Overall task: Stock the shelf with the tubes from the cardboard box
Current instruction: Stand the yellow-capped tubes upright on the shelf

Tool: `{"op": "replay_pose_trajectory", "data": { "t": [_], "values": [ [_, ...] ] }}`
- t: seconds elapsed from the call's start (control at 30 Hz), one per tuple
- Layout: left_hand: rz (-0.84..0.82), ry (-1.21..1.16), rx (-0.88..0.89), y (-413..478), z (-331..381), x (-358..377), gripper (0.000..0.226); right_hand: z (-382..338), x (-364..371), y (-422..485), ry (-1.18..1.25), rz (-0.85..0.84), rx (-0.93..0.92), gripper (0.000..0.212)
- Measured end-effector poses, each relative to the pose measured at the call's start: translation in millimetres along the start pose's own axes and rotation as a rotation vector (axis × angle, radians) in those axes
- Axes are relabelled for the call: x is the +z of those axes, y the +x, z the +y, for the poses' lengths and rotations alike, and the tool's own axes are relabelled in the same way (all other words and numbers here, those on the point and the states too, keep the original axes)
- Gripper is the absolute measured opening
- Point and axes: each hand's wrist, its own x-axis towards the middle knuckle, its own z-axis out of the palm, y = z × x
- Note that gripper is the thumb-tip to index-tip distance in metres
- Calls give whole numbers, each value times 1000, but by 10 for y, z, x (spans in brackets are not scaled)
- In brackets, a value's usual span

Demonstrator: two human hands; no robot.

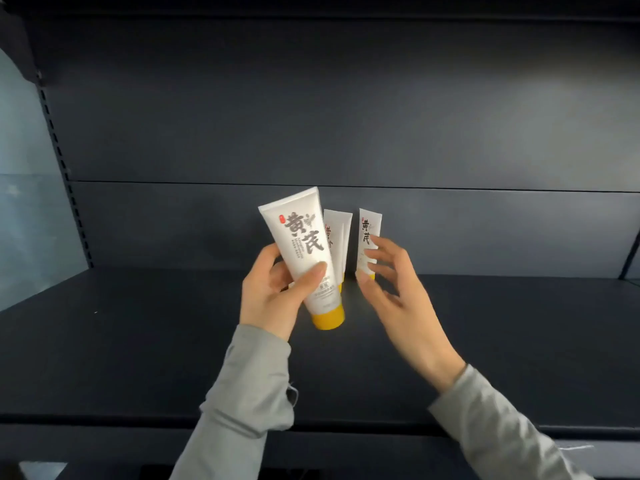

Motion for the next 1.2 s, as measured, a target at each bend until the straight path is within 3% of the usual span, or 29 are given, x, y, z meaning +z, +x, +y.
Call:
{"op": "replay_pose_trajectory", "data": {
  "t": [0.1, 0.5, 0.63, 0.77, 0.9, 1.03, 1.2],
  "values": [
    [-58, -11, 0, -25, -36, 250, 30, -128, 18, -241, -30, -51, -76, 51],
    [-9, 44, 80, -154, -142, 548, 33, -68, -13, -306, -132, 159, -87, 63],
    [47, 113, 123, -148, -167, 516, 34, -67, 38, -261, -235, 146, -87, 67],
    [43, 183, 169, -130, -143, 457, 34, -55, 76, -186, -191, 92, -72, 67],
    [-2, 411, 227, -107, -78, 331, 37, -33, 31, -47, -70, 32, -52, 62],
    [0, 927, 292, -113, -44, 78, 75, 133, -116, 151, -89, 48, 40, 61],
    [-102, 1467, 331, -176, -36, -255, 84, 449, -370, 440, -92, 66, 178, 56]
  ]
}}
